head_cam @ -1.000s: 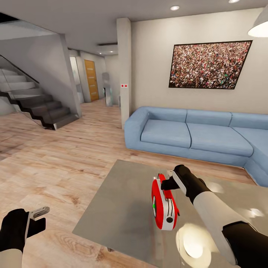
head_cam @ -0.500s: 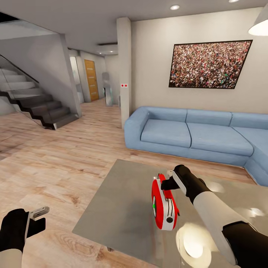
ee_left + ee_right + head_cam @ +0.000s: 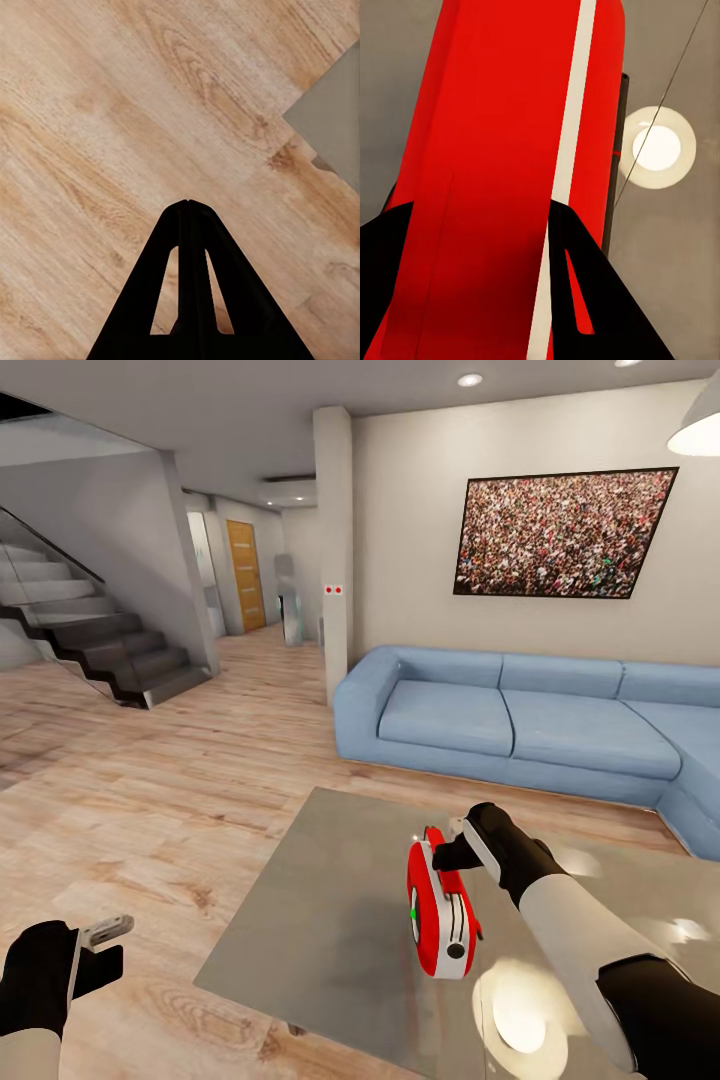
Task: Turn on the radio receiver that's on the table in the living room.
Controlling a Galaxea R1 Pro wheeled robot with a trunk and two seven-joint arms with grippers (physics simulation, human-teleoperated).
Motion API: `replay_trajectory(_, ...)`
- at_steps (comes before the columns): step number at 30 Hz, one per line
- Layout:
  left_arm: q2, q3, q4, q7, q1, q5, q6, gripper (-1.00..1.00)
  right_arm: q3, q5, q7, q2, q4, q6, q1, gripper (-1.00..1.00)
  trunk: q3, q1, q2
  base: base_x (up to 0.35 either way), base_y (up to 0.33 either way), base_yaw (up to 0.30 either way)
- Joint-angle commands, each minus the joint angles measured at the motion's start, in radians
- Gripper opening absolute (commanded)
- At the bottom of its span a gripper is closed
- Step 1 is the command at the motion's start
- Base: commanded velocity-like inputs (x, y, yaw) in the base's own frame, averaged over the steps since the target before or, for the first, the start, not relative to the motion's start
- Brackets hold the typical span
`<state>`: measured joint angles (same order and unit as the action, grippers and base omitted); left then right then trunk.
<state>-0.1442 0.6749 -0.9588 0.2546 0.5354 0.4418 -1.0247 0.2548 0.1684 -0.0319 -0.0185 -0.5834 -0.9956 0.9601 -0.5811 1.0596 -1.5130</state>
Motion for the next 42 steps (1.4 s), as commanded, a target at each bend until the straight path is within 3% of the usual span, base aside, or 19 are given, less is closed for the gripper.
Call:
replay_trajectory(1,0.000,0.000,0.000,0.000,0.000,0.000,0.000,-1.00,0.000,0.002,0.000,0.000,0.000,0.000,0.000,-1.00,0.000,0.000,0.000,0.000,0.000,0.000)
replay_trajectory(13,0.000,0.000,0.000,0.000,0.000,0.000,0.000,-1.00,0.000,0.003,0.000,0.000,0.000,0.000,0.000,-1.00,0.000,0.000,0.000,0.000,0.000,0.000)
replay_trajectory(17,0.001,0.000,0.001,0.000,0.000,-0.001,-0.001,-1.00,0.000,0.002,0.000,0.000,0.000,0.000,0.000,-1.00,-0.012,0.015,-0.028,0.000,0.000,0.000)
replay_trajectory(42,0.000,0.000,0.000,0.000,0.000,0.000,0.000,-1.00,0.000,0.003,0.000,0.000,0.000,0.000,0.000,-1.00,-0.012,0.015,-0.028,0.000,0.000,0.000)
